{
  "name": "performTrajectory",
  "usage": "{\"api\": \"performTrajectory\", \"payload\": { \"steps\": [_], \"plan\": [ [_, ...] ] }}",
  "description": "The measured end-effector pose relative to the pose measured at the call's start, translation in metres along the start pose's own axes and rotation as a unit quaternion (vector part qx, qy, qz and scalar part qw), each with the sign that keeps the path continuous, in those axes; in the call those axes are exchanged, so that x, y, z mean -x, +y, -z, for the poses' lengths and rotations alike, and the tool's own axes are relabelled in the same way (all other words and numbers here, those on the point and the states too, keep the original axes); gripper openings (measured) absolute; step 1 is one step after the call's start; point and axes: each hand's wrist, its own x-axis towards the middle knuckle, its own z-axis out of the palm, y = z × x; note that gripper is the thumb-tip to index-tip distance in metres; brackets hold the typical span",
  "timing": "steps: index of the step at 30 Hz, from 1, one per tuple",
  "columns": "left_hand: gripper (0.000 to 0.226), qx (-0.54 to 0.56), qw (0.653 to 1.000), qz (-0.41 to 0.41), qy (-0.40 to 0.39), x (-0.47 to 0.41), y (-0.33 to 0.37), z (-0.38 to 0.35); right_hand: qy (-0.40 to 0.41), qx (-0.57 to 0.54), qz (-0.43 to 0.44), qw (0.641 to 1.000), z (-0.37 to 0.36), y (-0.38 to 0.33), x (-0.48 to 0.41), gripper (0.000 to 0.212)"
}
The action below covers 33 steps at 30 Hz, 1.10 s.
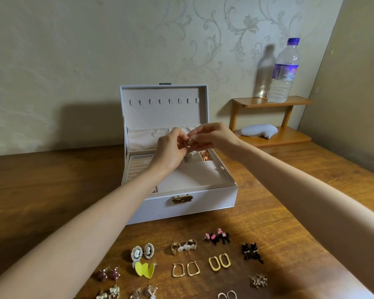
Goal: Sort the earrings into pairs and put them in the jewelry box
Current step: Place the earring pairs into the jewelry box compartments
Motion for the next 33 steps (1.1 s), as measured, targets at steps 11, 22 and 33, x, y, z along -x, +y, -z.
{"api": "performTrajectory", "payload": {
  "steps": [11,22,33],
  "plan": [
    [0.022,-0.03,0.997,0.029,-0.058,0.002,-0.005,0.01,0.063,0.273,0.102,0.954,-0.003,0.005,0.004,0.012],
    [0.02,-0.148,0.985,-0.021,-0.09,0.005,-0.017,0.014,0.019,0.42,0.106,0.901,-0.011,0.018,0.004,0.011],
    [0.021,-0.213,0.97,-0.05,-0.108,0.007,-0.015,0.013,0.021,0.421,0.067,0.904,-0.011,0.017,-0.002,0.011]
  ]
}}
